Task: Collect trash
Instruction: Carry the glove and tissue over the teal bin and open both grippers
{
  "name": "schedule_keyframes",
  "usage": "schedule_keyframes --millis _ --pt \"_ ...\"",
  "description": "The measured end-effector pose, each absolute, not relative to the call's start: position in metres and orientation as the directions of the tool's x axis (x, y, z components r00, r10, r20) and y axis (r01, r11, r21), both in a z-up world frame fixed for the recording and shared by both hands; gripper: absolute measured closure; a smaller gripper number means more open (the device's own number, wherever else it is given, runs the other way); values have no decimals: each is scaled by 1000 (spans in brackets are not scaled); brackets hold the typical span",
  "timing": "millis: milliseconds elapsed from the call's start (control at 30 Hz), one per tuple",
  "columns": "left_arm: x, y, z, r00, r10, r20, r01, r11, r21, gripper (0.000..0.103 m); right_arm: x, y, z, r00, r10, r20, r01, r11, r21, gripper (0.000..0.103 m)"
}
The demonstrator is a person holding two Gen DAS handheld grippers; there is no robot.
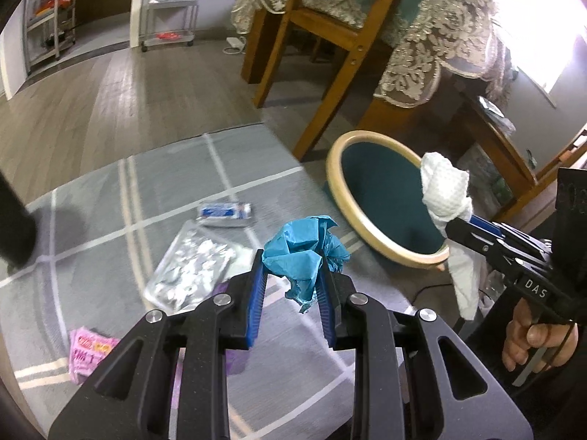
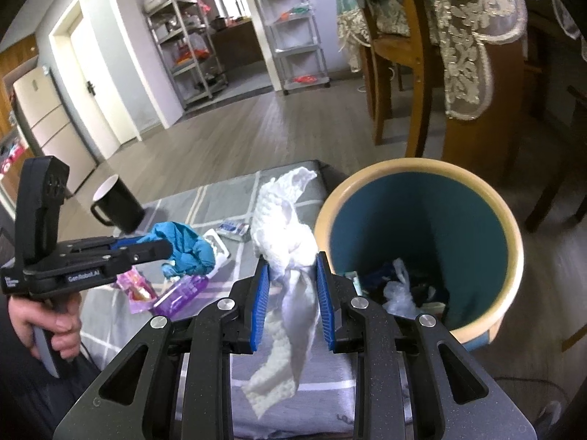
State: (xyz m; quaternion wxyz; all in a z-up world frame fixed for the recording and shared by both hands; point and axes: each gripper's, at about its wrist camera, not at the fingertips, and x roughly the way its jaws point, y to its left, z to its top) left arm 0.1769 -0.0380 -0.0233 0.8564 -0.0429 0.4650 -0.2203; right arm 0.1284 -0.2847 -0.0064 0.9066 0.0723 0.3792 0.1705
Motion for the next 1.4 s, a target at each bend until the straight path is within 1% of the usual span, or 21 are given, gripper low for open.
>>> schedule_keyframes --millis 367,567,833,933,967,1100,1167,1400 --pt "190 -84 -17 446 -457 -770 400 871 -285 78 131 -320 -9 678 322 -661 -155 942 299 76" --pt "205 -117 -17 423 -478 -770 437 852 -289 78 130 -352 -14 695 301 -653 -61 930 363 76" --pt "235 -173 -30 378 -468 -799 460 844 -276 77 132 -367 -17 703 290 -649 -18 920 392 76" --pt "242 -187 -36 363 -456 -813 462 845 -268 74 133 -373 -18 703 285 -652 -1 917 400 76" --pt "243 -189 -36 359 -456 -814 465 844 -268 71 133 -375 -19 703 284 -652 6 915 404 76" --pt "245 -193 -39 349 -461 -816 473 838 -271 49 136 -380 -22 699 282 -657 19 911 411 76" --pt "244 -191 -39 356 -451 -818 470 843 -261 44 137 -379 -23 697 283 -659 20 911 412 76" --pt "239 -173 -36 379 -432 -818 455 857 -242 44 144 -377 -27 689 277 -670 22 916 401 76"
